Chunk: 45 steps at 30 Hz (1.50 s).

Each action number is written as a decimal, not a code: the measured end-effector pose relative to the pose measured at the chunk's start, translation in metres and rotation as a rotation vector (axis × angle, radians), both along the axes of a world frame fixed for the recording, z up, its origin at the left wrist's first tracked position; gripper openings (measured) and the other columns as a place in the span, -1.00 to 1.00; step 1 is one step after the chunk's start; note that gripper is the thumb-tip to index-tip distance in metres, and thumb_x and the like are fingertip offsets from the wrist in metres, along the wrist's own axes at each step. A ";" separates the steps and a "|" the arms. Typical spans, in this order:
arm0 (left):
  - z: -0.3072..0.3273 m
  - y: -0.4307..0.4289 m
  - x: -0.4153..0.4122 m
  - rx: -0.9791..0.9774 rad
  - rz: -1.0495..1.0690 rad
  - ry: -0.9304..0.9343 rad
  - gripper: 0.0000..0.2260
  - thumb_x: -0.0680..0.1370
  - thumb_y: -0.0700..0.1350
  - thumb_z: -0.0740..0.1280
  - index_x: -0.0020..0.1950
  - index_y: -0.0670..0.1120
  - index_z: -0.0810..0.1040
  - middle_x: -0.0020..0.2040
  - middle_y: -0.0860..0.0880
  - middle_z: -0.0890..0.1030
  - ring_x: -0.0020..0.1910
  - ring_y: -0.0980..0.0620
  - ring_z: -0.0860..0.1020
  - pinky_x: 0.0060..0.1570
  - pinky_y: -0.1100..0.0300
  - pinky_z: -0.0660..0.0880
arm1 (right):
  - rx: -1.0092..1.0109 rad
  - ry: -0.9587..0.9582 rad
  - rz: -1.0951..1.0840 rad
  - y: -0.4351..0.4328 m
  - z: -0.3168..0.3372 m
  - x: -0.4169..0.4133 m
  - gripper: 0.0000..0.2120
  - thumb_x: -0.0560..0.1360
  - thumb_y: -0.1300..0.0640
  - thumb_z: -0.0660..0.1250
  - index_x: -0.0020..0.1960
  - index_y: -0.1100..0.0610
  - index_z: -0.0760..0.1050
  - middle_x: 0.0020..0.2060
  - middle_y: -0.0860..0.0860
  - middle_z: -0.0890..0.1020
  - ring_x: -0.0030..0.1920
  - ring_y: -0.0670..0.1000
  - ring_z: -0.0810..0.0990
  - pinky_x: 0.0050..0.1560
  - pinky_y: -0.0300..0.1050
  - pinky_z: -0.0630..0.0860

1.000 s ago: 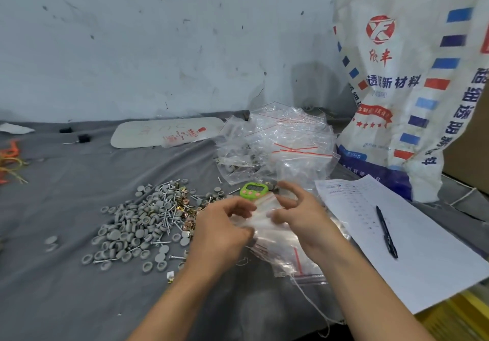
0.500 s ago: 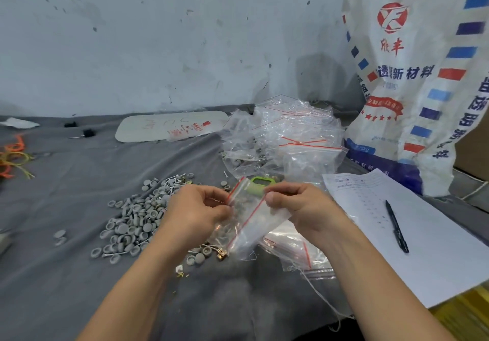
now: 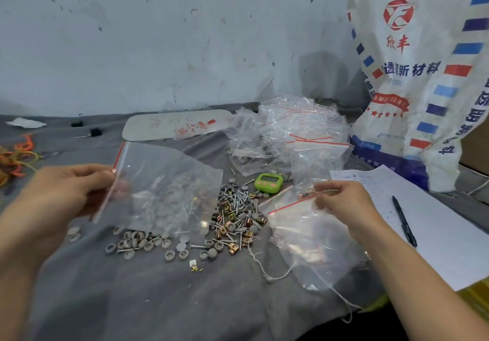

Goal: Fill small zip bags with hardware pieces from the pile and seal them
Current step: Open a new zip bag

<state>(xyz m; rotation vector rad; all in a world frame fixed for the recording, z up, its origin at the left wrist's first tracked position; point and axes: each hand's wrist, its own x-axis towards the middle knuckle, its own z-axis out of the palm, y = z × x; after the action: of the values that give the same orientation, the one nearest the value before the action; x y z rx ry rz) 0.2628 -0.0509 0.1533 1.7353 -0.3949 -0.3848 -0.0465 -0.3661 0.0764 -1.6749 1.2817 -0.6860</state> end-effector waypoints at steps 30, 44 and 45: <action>-0.038 -0.039 -0.038 0.166 0.172 -0.102 -0.62 0.32 -0.30 0.51 0.07 0.01 0.66 -0.34 0.01 0.71 -0.28 0.00 0.68 -0.08 0.06 0.64 | -0.113 -0.324 0.314 0.163 0.008 0.178 -0.91 0.42 0.02 0.44 -0.25 -0.07 0.68 -0.44 -0.11 0.67 -0.42 -0.11 0.61 -0.29 -0.08 0.55; -0.041 -0.045 -0.057 0.269 0.227 -0.298 -0.55 0.23 -0.08 0.54 0.10 0.15 0.62 -0.43 0.26 0.63 -0.28 0.27 0.64 -0.29 0.28 0.50 | -0.352 -0.138 0.225 0.159 0.011 0.167 -0.81 0.39 0.03 0.53 -0.35 -0.05 0.58 -0.46 -0.18 0.60 -0.34 -0.21 0.59 -0.30 -0.25 0.46; -0.042 -0.044 -0.057 0.294 0.232 -0.370 -0.52 0.23 -0.05 0.53 0.13 0.17 0.60 -0.43 0.30 0.61 -0.25 0.27 0.63 -0.31 0.35 0.41 | -0.342 -0.158 0.257 0.157 0.011 0.165 -0.81 0.39 0.04 0.53 -0.35 -0.03 0.58 -0.47 -0.17 0.61 -0.36 -0.19 0.59 -0.31 -0.27 0.47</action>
<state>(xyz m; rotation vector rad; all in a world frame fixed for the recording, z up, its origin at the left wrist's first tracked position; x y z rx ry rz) 0.2057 -0.0953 0.1118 2.1219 -0.4088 0.0538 0.1189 -0.2086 0.0879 -1.9733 0.8521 -0.8963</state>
